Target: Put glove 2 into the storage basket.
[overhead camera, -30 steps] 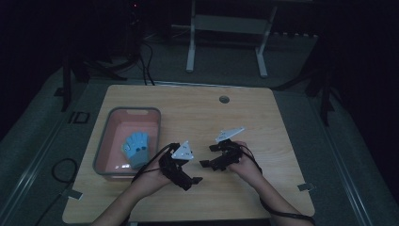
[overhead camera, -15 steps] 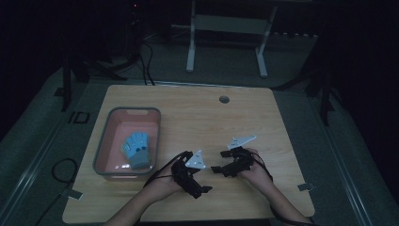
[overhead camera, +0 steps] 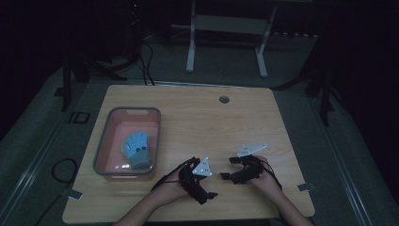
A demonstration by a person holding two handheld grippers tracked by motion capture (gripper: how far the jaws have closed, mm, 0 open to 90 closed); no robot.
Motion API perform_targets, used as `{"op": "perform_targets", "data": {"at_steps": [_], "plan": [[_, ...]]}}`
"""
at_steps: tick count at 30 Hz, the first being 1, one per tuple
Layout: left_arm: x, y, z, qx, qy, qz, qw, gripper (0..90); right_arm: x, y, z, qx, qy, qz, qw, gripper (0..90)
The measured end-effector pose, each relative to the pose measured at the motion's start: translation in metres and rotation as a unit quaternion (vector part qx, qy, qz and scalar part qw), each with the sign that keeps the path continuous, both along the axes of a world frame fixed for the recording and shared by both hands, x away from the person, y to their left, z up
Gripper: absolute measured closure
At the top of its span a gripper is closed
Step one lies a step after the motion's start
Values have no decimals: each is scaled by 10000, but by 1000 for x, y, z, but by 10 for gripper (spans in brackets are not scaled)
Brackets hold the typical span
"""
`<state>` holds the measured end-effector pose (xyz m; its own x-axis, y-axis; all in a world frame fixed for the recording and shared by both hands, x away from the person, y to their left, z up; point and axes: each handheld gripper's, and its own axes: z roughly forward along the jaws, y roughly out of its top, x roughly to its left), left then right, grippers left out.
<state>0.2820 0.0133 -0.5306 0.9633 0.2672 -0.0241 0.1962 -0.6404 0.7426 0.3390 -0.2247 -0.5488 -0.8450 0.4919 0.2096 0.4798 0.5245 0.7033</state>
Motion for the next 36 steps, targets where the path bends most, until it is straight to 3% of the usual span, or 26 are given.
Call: {"op": "perform_targets", "data": {"at_steps": [6, 13, 18, 22, 30, 34, 36], "plan": [[-4, -2, -8, 42, 12, -118, 9999, 27, -9, -10, -3, 42, 12, -4, 10000, 148], [-8, 2, -17, 93, -52, -85, 9999, 27, -17, -20, -5, 117, -15, -42, 9999, 148], [-10, 3, -22, 69, -54, -32, 10000, 27, -22, -28, -6, 366, -43, -98, 9993, 148], [-12, 5, -25, 40, -81, -17, 10000, 27, -27, -32, -9, 345, -110, -141, 9992, 148], [-11, 12, -26, -164, 49, 245, 9996, 27, -32, -41, -11, 365, -239, -221, 9988, 144], [-15, 16, -26, -278, -8, 363, 9990, 27, -34, -47, -9, 406, -280, -293, 9984, 144], [-17, 17, -28, -234, -41, 375, 9990, 27, -34, -50, -9, 401, -343, -330, 9981, 145]]}}
